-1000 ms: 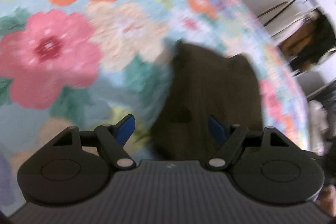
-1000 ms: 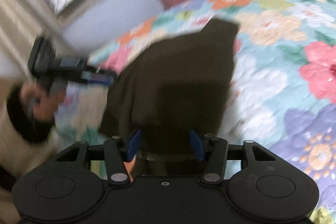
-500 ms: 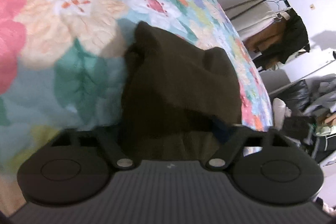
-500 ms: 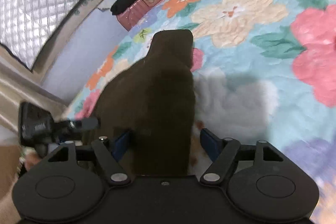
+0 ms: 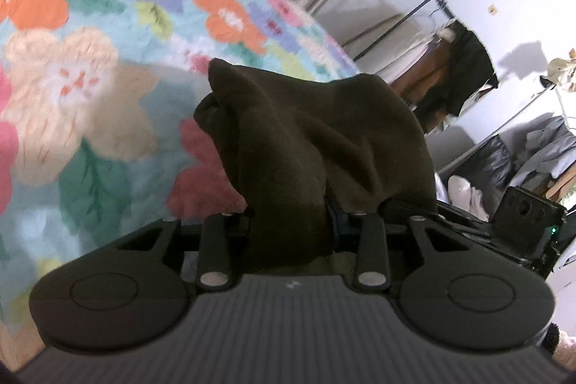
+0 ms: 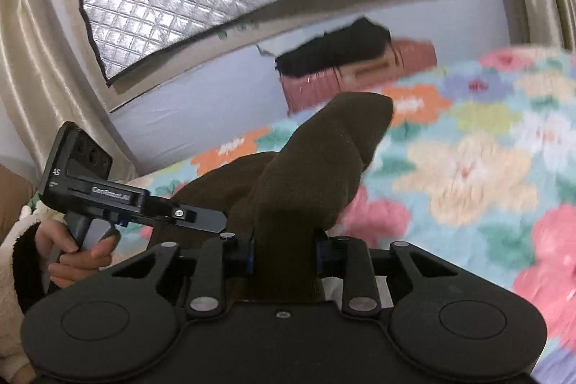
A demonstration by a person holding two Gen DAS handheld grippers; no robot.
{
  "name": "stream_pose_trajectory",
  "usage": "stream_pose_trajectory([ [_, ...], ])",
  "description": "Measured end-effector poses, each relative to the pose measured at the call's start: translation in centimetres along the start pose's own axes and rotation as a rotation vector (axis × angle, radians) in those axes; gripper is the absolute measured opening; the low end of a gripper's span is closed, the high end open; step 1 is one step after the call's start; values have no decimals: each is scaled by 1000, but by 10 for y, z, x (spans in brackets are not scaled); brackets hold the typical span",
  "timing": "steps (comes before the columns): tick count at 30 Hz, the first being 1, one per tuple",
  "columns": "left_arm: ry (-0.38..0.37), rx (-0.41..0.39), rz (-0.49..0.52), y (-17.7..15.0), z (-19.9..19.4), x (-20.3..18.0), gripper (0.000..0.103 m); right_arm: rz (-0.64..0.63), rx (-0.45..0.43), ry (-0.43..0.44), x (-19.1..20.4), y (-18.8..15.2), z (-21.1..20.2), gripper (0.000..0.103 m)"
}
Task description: Fold clothes
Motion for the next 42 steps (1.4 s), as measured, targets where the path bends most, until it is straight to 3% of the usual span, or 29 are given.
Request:
stream_pose_trajectory([
  [4,44,-63,59,20,3,-17,34,-40,-35,-24,-8,26,0,32],
  [7,59,-77,-23,33,16,-9,34,-65,-45,-49,-22,48,8,32],
  [9,98,-64,-68,37,30,1,35,-21,7,-62,-41,61,26,35],
  [11,196,-15,-58,35,48,10,36,38,105,-123,-61,63,45,46],
  [13,275,28,-32,29,62,16,42,102,162,-187,-75,59,51,46],
  [16,270,24,-44,26,58,24,48,174,160,-207,-84,45,36,54],
  [19,270,30,-76,26,52,28,58,180,139,-217,-77,24,11,63],
  [22,324,52,-84,21,43,21,67,178,124,-232,-65,1,-8,64],
  [26,439,83,-12,14,34,-2,75,224,116,-289,-45,-22,-26,66],
  [30,483,59,54,3,16,-26,89,273,67,-235,-27,-31,-39,76],
  [33,486,71,27,-7,5,-29,90,256,14,-175,-10,-29,-51,78],
  [36,511,94,8,-17,-4,-30,91,244,-16,-161,4,-25,-60,88],
  [39,562,128,21,-28,-10,-39,92,231,-6,-161,13,-25,-62,91],
  [42,555,153,36,-35,-10,-50,94,214,16,-185,22,-29,-64,91],
])
Point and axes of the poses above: each gripper's, at about its wrist camera, not at the fingertips, and z roughly the way its jaws point, x to its left, y to its top, the point moved 4 cm from there along z, roughly the way its jaws point, and after that the axes turned 5 degrees about x, right-handed, at the moved point
